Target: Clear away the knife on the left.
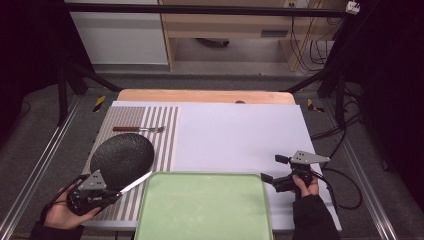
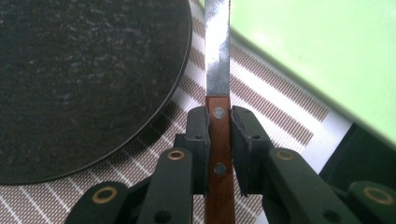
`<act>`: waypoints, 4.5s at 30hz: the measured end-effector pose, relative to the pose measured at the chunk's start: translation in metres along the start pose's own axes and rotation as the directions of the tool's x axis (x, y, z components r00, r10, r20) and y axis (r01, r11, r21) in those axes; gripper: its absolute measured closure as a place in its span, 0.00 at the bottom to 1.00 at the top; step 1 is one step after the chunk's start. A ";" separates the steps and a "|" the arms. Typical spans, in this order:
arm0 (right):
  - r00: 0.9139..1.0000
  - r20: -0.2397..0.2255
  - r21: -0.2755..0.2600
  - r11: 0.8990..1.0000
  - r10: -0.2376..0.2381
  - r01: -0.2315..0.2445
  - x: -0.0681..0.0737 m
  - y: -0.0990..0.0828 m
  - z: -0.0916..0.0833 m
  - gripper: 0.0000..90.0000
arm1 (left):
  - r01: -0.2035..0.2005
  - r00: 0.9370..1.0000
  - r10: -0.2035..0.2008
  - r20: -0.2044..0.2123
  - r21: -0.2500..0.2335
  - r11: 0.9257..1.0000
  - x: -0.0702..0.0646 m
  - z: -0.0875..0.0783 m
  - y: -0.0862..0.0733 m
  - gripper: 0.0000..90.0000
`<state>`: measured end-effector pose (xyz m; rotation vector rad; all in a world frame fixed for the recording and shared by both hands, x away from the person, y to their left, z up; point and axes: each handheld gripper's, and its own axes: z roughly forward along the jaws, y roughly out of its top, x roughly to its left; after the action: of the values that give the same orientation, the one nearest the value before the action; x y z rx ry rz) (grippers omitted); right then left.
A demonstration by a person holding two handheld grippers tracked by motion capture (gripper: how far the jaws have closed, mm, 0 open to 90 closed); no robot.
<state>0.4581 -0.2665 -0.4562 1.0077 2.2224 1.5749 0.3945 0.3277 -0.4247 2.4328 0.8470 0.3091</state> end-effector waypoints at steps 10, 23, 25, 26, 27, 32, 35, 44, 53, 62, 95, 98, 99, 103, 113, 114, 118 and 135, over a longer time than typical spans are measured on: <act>1.000 0.000 0.000 1.000 0.000 0.000 0.000 0.000 0.000 0.00 | 0.016 1.000 -0.017 -0.015 -0.044 0.999 -0.012 0.003 0.015 0.86; 1.000 0.000 -0.001 1.000 -0.001 0.001 0.000 0.000 0.000 0.00 | 0.035 0.999 -0.037 -0.016 -0.098 0.995 -0.033 0.008 0.034 0.86; 1.000 -0.001 -0.001 1.000 -0.002 0.002 0.000 0.000 0.000 0.00 | 0.038 0.999 -0.040 -0.012 -0.108 0.993 -0.037 0.010 0.037 0.86; 1.000 -0.001 -0.001 1.000 -0.001 0.001 0.000 0.000 0.000 0.00 | 0.038 0.999 -0.040 -0.014 -0.109 0.993 -0.039 0.010 0.038 0.86; 1.000 0.000 -0.001 1.000 -0.001 0.001 0.000 0.000 0.000 0.00 | 0.041 0.999 -0.043 -0.017 -0.109 0.993 -0.041 0.011 0.039 0.86; 1.000 0.000 0.000 1.000 -0.001 0.001 0.000 0.000 0.000 0.00 | 0.044 0.999 -0.046 -0.016 -0.118 0.992 -0.049 0.013 0.045 0.86; 1.000 0.000 -0.001 1.000 -0.001 0.001 0.000 0.000 0.000 0.00 | 0.053 0.999 -0.054 -0.004 -0.122 0.991 -0.055 0.014 0.049 0.86; 1.000 -0.001 -0.001 1.000 -0.002 0.002 0.000 0.000 0.000 0.00 | 0.088 0.996 -0.087 0.012 -0.122 0.989 -0.070 0.019 0.056 0.86; 1.000 0.000 0.000 1.000 -0.003 0.003 0.000 0.000 0.000 0.00 | 0.086 0.996 -0.085 0.018 -0.110 0.990 -0.083 0.024 0.061 0.86; 1.000 -0.001 -0.004 1.000 0.001 -0.001 0.001 0.000 -0.001 0.00 | 0.093 0.996 -0.091 0.026 -0.098 0.991 -0.094 0.027 0.061 0.86; 1.000 0.001 -0.004 1.000 -0.002 0.002 0.000 0.000 -0.001 0.00 | 0.082 0.996 -0.084 0.033 0.048 0.995 -0.126 0.056 0.050 0.86; 1.000 0.000 -0.005 1.000 0.000 0.000 0.000 0.000 -0.001 0.00 | 0.079 0.996 -0.081 0.024 0.059 0.995 -0.127 0.059 0.049 0.86; 1.000 0.000 -0.004 1.000 0.000 0.000 0.000 0.000 -0.001 0.00 | 0.075 0.997 -0.077 0.021 0.062 0.995 -0.127 0.059 0.050 0.86; 1.000 0.000 -0.003 1.000 -0.001 0.001 0.000 0.000 -0.001 0.00 | 0.061 0.998 -0.062 0.012 0.067 0.996 -0.128 0.061 0.050 0.86; 1.000 0.001 -0.001 1.000 -0.002 0.002 0.000 0.000 -0.001 0.00 | 0.031 1.000 -0.030 -0.010 0.084 0.996 -0.129 0.062 0.050 0.85; 1.000 0.001 -0.003 1.000 -0.002 0.002 0.000 0.000 -0.001 0.00 | 0.027 1.000 -0.026 -0.013 0.081 0.996 -0.129 0.062 0.050 0.84; 1.000 0.001 -0.003 1.000 0.001 -0.001 0.000 0.000 -0.001 0.00 | 0.028 0.999 -0.028 -0.019 0.024 0.999 -0.127 0.056 0.050 0.80; 1.000 0.001 -0.002 1.000 0.000 0.000 0.000 0.000 -0.001 0.00 | -0.016 0.997 0.019 0.074 -0.046 0.999 -0.128 0.062 0.053 1.00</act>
<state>0.4576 -0.2669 -0.4558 1.0074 2.2195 1.5755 0.3457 0.1865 -0.4512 2.3956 0.7786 0.2403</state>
